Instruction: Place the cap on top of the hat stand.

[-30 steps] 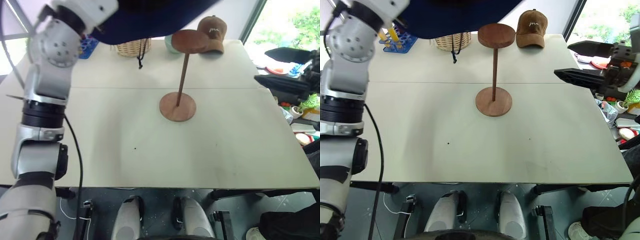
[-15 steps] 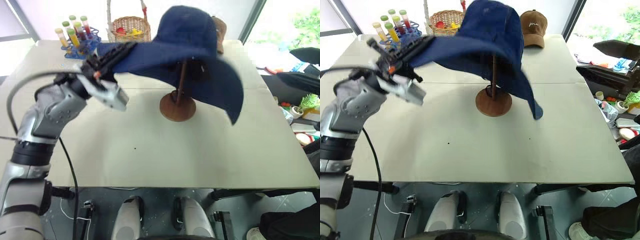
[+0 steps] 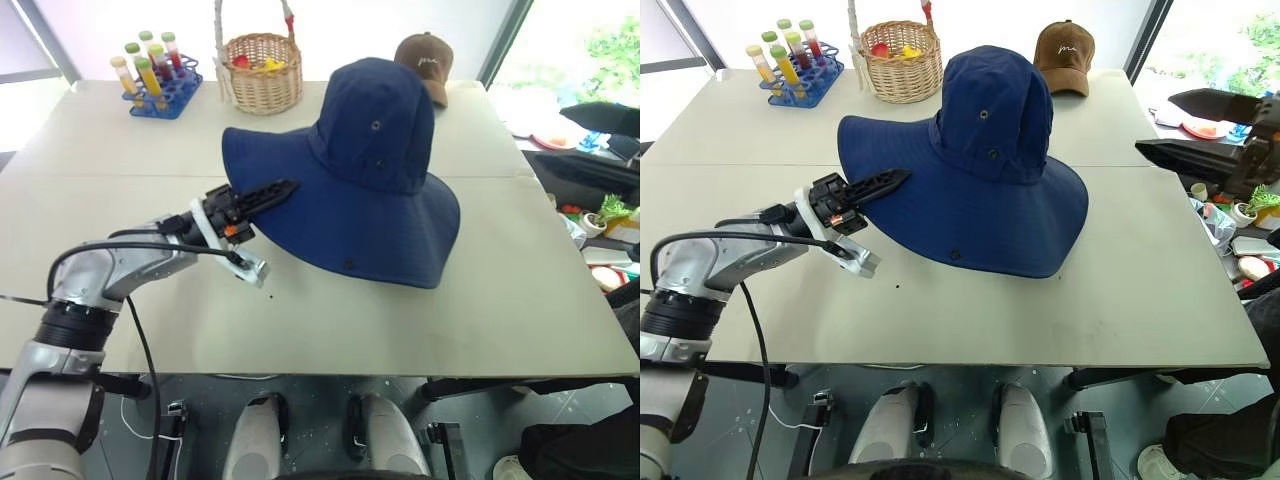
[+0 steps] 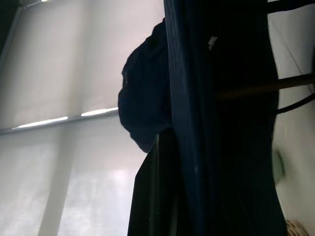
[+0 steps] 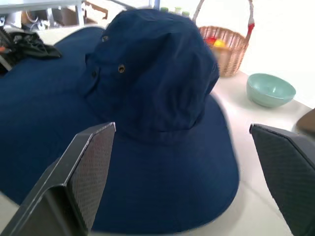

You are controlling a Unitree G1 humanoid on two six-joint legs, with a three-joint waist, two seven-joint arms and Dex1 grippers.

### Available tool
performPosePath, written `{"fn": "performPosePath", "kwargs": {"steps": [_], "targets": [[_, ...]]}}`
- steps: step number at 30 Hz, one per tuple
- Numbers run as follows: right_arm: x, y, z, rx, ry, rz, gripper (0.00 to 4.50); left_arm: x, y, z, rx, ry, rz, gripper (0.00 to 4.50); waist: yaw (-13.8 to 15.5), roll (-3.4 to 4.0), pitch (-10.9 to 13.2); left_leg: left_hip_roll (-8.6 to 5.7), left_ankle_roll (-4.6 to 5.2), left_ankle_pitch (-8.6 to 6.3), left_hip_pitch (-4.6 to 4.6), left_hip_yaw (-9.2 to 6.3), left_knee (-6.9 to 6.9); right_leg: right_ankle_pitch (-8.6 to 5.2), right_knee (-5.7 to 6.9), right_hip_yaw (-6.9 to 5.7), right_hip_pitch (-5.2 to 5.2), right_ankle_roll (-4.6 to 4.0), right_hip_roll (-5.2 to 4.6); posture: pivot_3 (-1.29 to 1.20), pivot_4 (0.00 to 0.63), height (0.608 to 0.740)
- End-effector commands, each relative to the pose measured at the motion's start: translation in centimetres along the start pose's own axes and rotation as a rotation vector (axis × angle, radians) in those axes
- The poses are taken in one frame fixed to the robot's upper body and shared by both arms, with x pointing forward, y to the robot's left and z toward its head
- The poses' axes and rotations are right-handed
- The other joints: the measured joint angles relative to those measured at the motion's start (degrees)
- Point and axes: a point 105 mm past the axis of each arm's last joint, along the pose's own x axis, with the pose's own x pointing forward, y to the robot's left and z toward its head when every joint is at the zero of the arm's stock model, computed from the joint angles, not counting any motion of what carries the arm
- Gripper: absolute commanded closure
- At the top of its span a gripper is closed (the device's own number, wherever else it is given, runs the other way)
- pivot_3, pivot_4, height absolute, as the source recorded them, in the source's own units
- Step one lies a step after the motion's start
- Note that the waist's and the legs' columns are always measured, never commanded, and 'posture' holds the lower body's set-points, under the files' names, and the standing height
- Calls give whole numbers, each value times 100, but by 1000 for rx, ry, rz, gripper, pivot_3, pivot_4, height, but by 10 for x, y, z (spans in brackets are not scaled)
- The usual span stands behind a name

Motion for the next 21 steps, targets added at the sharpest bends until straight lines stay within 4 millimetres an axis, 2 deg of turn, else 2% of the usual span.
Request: {"fn": "performPosePath", "kwargs": {"steps": [1, 3, 8, 15, 21], "targets": [[-3, 1, 14, -54, -29, -2, 0, -9, -22, 0, -23, 13, -72, 4482, 0, 0, 0, 0, 0, 0, 0, 0, 0, 0, 0, 0, 0, 0, 0, 0, 150, 740], [-2, 1, 14, -54, -28, -1, 0, -15, -37, -1, -43, 31, -121, 4482, -13, 0, 0, 0, 0, 0, 1, 0, -1, 0, 1, 0, 0, 0, 1, 0, 150, 740], [0, 1, 12, -54, -22, 5, 0, -19, -53, 4, -78, 27, -161, 4482, -3, 0, 0, 2, 1, -1, 1, 0, -1, 0, 1, 0, -1, 0, 0, 0, 150, 740], [2, 2, 11, -51, -19, 18, 0, -7, -33, -6, -68, 46, -80, 4482, -1, 0, 0, 2, 1, -1, 0, 0, -1, 0, 0, 0, -1, 0, -1, 0, 150, 740], [4, 5, 8, -60, -5, 40, 0, -8, -21, -13, -84, 64, -38, 4482, -20, 0, 0, 1, 2, -1, 1, 0, -1, 0, 1, 0, -1, 0, 0, 0, 150, 740]]}}
